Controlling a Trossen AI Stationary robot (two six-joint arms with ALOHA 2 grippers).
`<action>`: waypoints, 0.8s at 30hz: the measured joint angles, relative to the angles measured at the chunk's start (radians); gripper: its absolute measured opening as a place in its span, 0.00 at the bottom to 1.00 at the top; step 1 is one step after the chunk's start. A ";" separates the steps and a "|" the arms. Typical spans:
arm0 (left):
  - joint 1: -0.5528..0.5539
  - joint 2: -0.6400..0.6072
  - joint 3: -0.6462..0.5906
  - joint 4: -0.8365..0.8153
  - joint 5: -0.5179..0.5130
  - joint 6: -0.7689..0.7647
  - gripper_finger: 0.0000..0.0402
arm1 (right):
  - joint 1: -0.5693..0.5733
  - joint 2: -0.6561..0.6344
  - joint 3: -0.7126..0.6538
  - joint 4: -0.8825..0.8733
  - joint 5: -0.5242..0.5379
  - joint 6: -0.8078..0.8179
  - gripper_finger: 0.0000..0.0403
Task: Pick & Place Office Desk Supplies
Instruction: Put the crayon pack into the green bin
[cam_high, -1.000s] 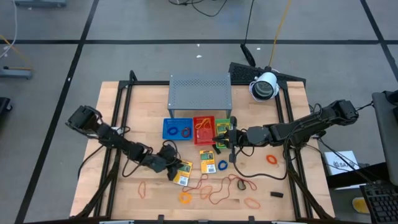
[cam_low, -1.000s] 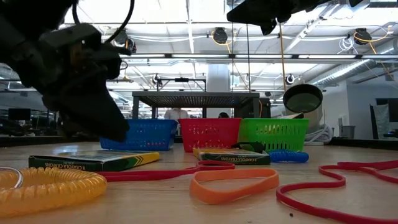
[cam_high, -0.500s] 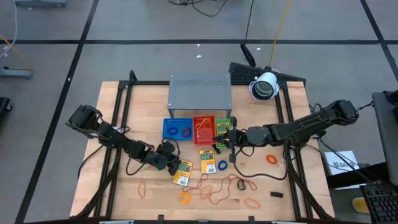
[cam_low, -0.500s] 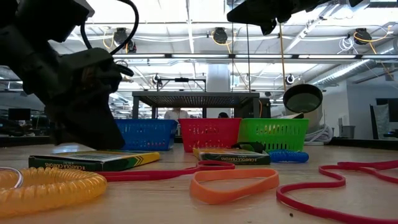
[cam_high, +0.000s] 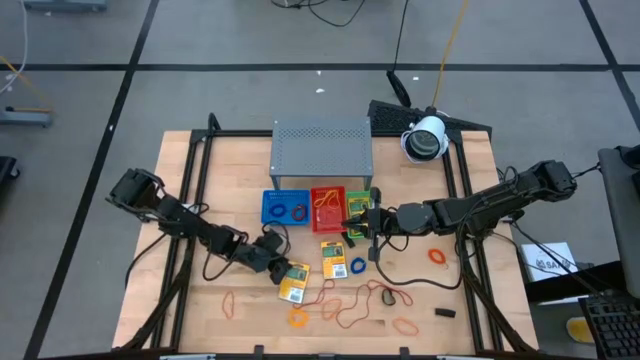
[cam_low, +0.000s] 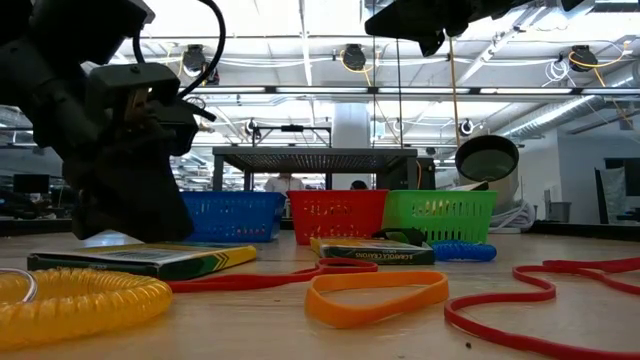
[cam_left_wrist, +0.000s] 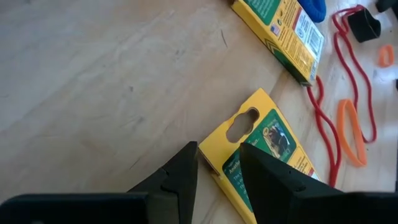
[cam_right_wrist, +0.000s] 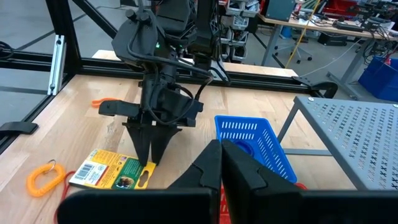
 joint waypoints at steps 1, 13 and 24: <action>0.001 0.000 0.000 0.001 0.003 0.000 0.32 | 0.000 0.000 0.000 0.000 0.000 0.000 0.00; 0.006 0.001 0.000 0.011 0.030 -0.034 0.02 | 0.000 0.000 0.000 0.000 0.001 0.000 0.00; 0.021 0.002 0.000 0.293 0.023 0.094 0.01 | 0.000 0.000 0.000 0.001 0.001 0.000 0.00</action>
